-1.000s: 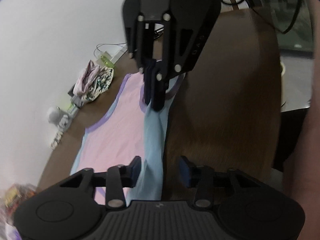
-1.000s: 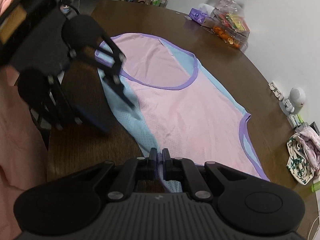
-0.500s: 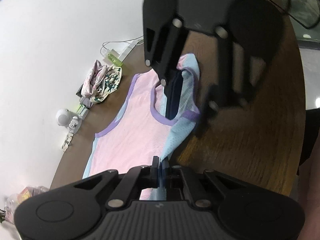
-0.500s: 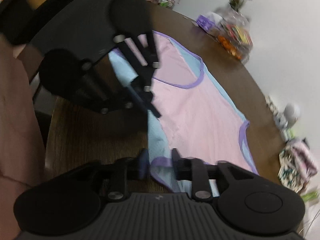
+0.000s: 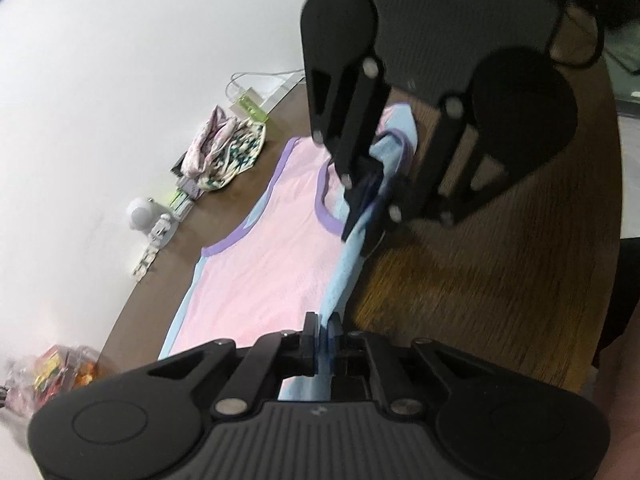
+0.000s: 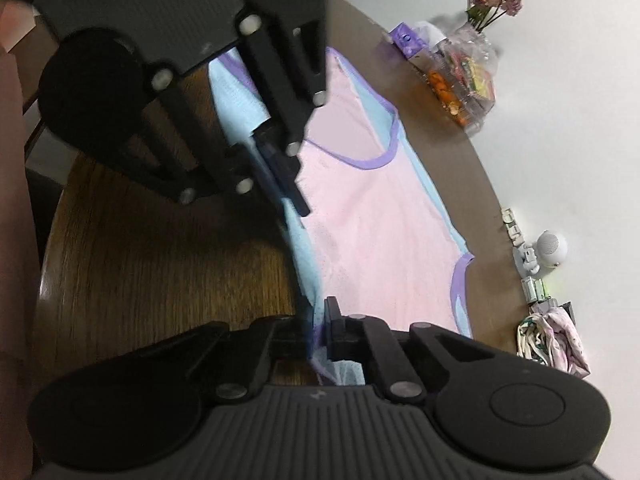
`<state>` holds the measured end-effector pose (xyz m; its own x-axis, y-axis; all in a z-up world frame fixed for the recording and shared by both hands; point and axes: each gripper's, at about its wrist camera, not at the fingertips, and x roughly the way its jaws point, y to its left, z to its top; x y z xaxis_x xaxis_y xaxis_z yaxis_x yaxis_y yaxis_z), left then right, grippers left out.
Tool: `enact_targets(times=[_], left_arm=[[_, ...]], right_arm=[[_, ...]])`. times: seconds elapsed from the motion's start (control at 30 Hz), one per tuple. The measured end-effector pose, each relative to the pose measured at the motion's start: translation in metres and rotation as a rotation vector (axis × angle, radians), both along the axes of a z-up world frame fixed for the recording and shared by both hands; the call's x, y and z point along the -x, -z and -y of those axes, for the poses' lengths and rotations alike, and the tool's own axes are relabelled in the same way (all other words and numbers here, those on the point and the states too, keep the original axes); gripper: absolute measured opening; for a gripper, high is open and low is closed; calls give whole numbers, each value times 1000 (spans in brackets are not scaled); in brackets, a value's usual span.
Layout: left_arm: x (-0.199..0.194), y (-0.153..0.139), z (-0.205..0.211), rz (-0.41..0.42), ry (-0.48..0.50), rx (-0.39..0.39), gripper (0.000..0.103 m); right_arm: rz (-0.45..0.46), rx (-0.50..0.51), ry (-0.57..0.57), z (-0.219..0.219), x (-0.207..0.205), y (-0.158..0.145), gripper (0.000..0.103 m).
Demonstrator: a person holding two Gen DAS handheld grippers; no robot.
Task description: Fold clothes
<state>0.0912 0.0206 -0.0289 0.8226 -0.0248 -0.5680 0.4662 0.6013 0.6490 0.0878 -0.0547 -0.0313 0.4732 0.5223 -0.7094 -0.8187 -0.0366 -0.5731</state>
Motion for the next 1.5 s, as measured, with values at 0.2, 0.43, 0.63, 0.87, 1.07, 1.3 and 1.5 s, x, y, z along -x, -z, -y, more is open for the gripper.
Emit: enact_targets(times=[0.2, 0.43, 0.63, 0.87, 1.07, 1.3, 1.5], left_arm=[[6, 11, -15, 33, -85, -92, 5], [24, 14, -58, 9, -206, -175, 5], [45, 21, -85, -1, -243, -233, 4], [44, 18, -90, -30, -192, -230, 0], [21, -16, -112, -118, -109, -232, 0], [-99, -52, -166, -436, -63, -101, 1], [-153, -42, -209, -612, -61, 134, 10]], right_arm=[[-15, -16, 8, 5, -5, -4, 5], [-30, -26, 10, 9, -10, -7, 5], [-50, -24, 8, 9, -9, -5, 5], [-74, -9, 22, 10, -10, -5, 5], [-232, 34, -12, 5, -41, -33, 5], [-643, 139, 21, -35, -174, -49, 5], [-896, 114, 78, -46, -237, -8, 6]])
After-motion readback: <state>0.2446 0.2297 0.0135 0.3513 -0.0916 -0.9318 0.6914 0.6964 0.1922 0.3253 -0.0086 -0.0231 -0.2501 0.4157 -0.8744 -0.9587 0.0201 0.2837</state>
